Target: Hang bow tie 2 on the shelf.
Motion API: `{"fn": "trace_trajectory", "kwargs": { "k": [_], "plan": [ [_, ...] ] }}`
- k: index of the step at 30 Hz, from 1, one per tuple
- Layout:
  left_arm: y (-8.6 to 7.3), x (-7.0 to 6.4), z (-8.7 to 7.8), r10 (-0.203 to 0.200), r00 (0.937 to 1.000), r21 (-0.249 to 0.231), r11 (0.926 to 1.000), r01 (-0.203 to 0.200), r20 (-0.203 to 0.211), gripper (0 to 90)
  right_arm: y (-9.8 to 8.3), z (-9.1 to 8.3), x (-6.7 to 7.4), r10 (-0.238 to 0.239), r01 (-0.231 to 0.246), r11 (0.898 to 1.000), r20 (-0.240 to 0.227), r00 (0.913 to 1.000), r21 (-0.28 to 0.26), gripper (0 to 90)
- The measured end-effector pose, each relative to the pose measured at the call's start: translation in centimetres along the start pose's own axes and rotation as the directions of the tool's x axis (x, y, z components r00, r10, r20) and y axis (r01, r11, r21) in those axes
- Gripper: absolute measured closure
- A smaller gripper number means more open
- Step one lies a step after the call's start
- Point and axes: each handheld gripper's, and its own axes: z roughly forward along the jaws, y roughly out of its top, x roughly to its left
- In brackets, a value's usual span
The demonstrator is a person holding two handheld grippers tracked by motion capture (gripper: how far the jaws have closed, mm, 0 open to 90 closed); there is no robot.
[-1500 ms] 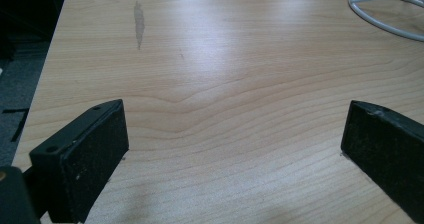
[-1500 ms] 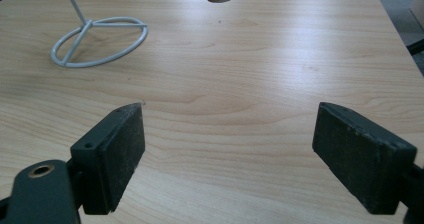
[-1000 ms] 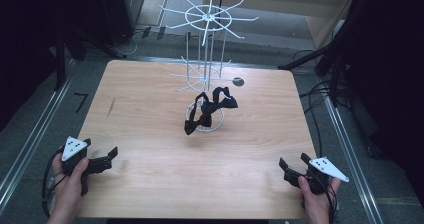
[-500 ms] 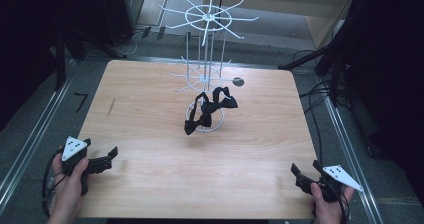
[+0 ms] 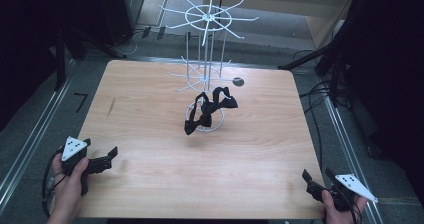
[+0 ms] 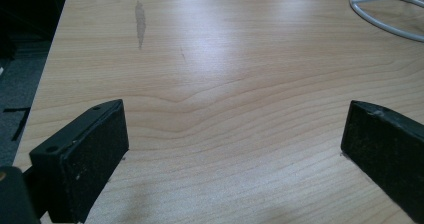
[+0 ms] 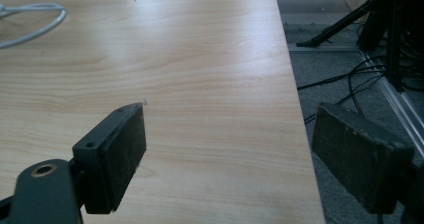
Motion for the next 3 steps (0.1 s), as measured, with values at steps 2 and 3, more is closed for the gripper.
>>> {"fn": "trace_trajectory", "kwargs": {
  "k": [2,3],
  "plan": [
    [0.02,0.01,0.02,0.0,1.0,0.003,1.0,0.0,-0.003,0.0,-0.13,-0.09,-0.13,0.0,0.0,1.0,0.003,1.0,0.003,15.1],
    [0.02,-0.01,0.03,-0.002,1.0,0.004,1.0,0.002,-0.002,0.0,-0.19,-0.12,-0.19,0.0,0.0,1.0,0.005,1.0,0.006,15.1]
  ]
}}
